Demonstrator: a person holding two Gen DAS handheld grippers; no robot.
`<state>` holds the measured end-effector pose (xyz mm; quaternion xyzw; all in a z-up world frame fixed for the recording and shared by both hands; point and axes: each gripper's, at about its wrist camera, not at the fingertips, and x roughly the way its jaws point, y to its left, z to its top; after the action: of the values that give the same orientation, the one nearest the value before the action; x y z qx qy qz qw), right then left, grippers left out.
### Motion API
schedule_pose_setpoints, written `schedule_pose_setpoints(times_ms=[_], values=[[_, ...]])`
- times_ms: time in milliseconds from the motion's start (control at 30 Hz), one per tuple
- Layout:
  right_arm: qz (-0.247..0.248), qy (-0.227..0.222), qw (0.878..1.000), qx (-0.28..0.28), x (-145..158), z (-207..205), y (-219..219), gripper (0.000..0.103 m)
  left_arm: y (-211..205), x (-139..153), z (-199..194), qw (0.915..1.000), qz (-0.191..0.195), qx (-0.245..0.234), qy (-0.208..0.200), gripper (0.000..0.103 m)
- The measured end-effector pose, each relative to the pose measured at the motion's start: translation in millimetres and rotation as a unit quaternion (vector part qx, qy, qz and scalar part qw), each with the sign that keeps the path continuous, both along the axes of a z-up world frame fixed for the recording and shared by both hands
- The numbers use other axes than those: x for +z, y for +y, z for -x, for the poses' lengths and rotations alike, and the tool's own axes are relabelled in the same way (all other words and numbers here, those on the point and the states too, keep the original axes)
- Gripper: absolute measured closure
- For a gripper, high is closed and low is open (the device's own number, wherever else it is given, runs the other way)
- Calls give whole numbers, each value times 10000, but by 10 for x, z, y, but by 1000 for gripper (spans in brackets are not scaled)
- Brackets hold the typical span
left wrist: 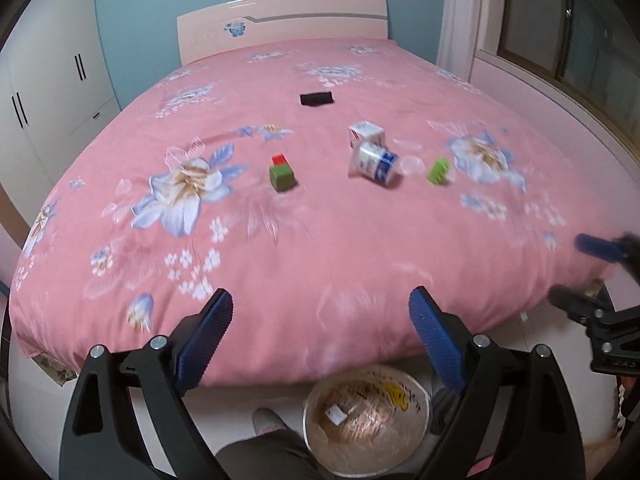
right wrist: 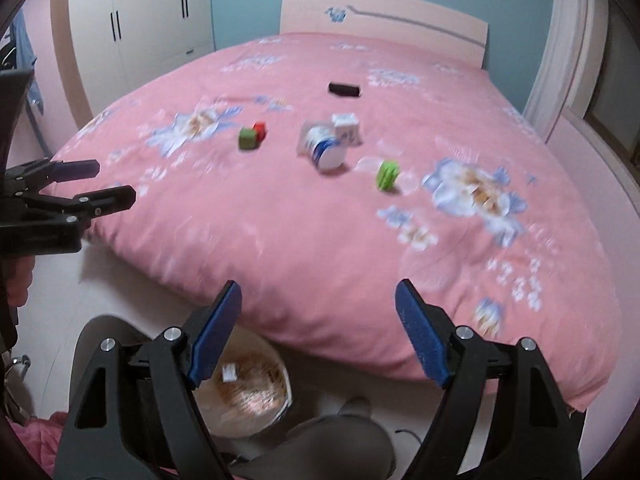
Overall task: Collect trash
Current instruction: 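Raise both open tools from the bin back toward the bed, then grasp the green block with the left tool while the right tool grasps the lime green brick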
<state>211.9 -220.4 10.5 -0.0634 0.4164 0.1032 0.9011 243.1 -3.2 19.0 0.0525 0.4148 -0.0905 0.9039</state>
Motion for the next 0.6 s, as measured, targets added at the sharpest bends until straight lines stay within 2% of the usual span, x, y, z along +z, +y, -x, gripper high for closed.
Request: schedule_pose_setpoints(times_ms=[300, 600], values=[[76, -227, 9996, -146, 130, -558, -153, 24, -102, -18, -642, 9998, -5, 169, 55, 12], [113, 22, 9995, -283, -144, -1237, -291, 24, -107, -390, -1434, 9975, 69, 465, 525, 12]])
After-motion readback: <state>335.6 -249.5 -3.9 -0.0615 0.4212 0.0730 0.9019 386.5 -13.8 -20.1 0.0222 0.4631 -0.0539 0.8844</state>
